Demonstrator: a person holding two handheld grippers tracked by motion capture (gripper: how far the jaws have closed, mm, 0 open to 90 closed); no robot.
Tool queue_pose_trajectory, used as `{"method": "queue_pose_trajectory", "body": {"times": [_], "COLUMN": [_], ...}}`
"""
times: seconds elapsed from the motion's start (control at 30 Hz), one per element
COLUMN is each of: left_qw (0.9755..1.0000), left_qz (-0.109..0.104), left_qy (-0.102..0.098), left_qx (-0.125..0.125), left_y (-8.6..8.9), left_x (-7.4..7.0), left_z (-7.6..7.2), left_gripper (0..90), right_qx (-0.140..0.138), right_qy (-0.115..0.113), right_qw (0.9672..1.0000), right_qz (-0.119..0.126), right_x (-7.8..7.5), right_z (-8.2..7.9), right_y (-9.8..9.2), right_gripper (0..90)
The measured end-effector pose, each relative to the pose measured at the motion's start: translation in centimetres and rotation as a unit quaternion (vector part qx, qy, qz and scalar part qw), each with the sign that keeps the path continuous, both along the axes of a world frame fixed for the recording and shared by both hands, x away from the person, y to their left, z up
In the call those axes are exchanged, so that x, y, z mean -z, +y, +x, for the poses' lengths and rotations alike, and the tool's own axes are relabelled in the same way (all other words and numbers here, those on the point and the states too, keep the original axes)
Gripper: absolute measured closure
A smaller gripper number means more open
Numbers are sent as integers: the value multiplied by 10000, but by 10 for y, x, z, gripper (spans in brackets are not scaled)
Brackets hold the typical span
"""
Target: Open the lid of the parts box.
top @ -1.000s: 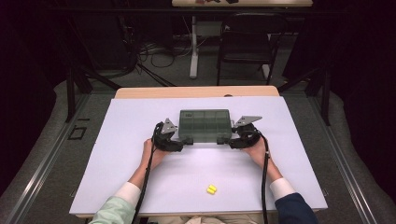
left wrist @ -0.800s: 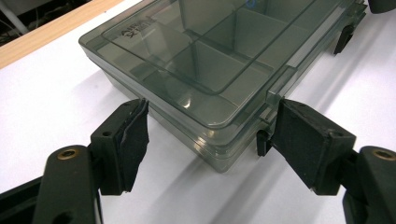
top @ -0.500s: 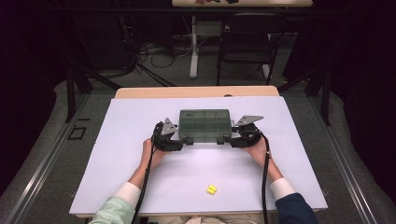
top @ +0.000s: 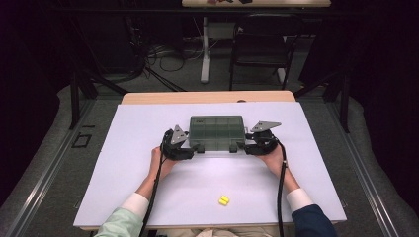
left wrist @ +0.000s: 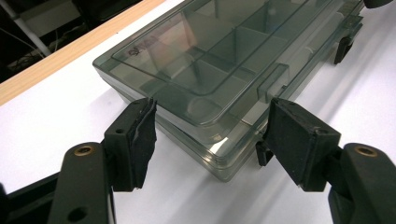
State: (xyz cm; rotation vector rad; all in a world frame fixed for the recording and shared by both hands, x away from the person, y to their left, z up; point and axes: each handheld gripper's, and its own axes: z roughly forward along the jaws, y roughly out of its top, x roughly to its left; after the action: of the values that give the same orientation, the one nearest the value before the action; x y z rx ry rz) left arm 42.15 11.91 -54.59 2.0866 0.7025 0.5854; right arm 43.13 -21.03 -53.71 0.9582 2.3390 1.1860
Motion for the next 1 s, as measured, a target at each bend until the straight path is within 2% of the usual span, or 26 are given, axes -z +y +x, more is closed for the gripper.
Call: {"method": "queue_pose_trajectory", "body": {"times": [0.23,0.67,0.9,1.0], "left_qw": [9999,9990,9988,9988], "left_qz": [-35,-49,-69,-109], "left_qy": [-108,-425,-447,-446], "left_qx": [-64,-157,-176,-173], "left_y": [1,0,1,1], "left_x": [-1,-1,-2,-1], "left_z": [-1,-5,-6,-6], "left_gripper": [368,439,450,451], "right_qx": [36,55,169,175], "right_qy": [-26,-33,-161,-284], "right_qw": [10000,9999,9997,9993], "right_qz": [45,93,-92,-163], "right_x": [-1,-3,-4,-5], "right_z": [0,-1,-2,-3], "right_y": [-1,-1,-2,-2], "right_gripper": [485,489,451,441]}}
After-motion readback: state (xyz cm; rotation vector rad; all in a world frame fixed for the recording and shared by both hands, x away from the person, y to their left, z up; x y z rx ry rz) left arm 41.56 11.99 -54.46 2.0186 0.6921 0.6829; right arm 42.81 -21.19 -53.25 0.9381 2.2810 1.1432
